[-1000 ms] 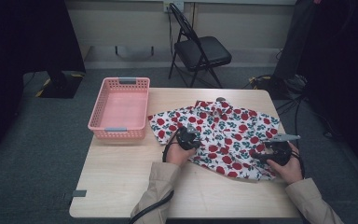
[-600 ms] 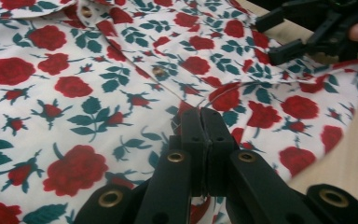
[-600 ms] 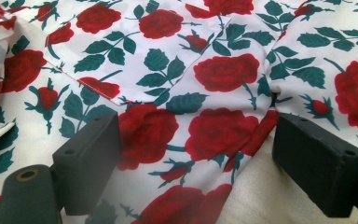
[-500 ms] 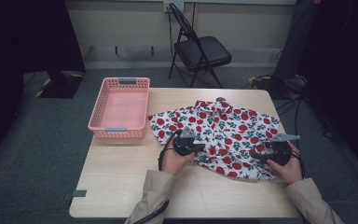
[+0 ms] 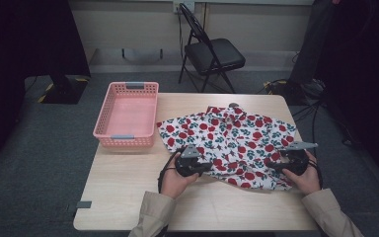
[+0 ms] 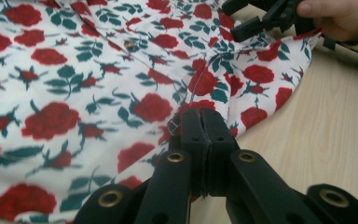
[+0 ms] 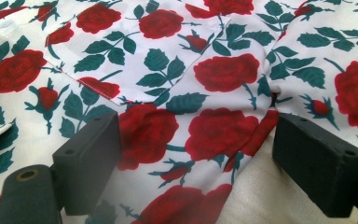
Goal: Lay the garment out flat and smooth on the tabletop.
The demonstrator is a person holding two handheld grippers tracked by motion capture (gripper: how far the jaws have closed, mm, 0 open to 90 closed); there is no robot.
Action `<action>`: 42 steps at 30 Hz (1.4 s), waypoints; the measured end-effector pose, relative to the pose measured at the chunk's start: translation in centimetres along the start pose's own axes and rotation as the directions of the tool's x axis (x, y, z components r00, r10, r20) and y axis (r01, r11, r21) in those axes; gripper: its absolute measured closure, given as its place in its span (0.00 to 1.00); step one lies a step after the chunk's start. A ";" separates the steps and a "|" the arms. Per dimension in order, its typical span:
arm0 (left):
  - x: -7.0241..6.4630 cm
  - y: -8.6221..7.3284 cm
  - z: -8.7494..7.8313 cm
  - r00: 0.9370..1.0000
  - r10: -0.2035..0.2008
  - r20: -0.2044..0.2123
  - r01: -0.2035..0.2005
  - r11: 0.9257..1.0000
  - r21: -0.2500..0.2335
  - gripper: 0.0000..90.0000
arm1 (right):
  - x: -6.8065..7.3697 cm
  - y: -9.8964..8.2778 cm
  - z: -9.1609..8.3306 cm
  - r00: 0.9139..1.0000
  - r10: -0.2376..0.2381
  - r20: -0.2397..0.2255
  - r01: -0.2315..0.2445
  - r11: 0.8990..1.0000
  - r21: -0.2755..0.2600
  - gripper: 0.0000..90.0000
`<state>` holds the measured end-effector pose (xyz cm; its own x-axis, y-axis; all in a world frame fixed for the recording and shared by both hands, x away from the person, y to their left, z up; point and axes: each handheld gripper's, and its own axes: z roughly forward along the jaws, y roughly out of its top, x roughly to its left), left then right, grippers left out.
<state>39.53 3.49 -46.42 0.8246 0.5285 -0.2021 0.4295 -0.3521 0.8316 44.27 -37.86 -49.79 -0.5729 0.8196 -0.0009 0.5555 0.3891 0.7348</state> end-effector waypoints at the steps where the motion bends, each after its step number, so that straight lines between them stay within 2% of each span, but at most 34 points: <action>1: 0.0 0.0 0.0 1.000 0.000 0.000 0.000 1.000 0.000 0.99 | 0.0 0.0 0.0 1.000 0.000 0.000 0.000 1.000 0.000 0.16; 5: -0.1 -1.0 -0.3 1.000 -0.016 0.008 0.016 1.000 0.010 0.99 | 0.0 0.0 0.0 1.000 -0.001 0.000 0.001 1.000 0.000 0.16; 6: -0.2 -1.5 -0.4 1.000 -0.023 0.021 0.023 1.000 0.016 0.99 | 0.0 0.0 0.0 1.000 -0.001 0.000 0.001 1.000 0.000 0.16; 9: -0.2 -1.9 -0.5 1.000 -0.020 0.013 0.019 0.999 0.034 0.99 | 0.0 0.0 0.0 1.000 -0.001 0.000 0.001 1.000 0.000 0.16; 10: -0.1 -2.3 -0.7 0.999 -0.032 0.012 0.031 0.999 0.033 0.99 | 0.0 0.0 0.0 1.000 -0.001 0.000 0.001 1.000 0.000 0.16; 25: -0.5 -3.5 -2.5 1.000 -0.022 -0.010 0.022 0.999 0.039 0.99 | 0.0 0.0 0.0 1.000 -0.001 0.000 0.001 1.000 0.000 0.16; 42: -0.3 -5.0 -3.4 0.999 -0.047 -0.023 0.049 0.997 0.062 0.97 | 0.0 0.0 0.0 1.000 0.000 0.000 0.000 1.000 0.000 0.16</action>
<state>35.84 7.74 -48.77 0.7944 0.5625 -0.2292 0.4913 -0.3733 0.7869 44.28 -37.86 -49.79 -0.5732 0.8194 -0.0011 0.5553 0.3895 0.7349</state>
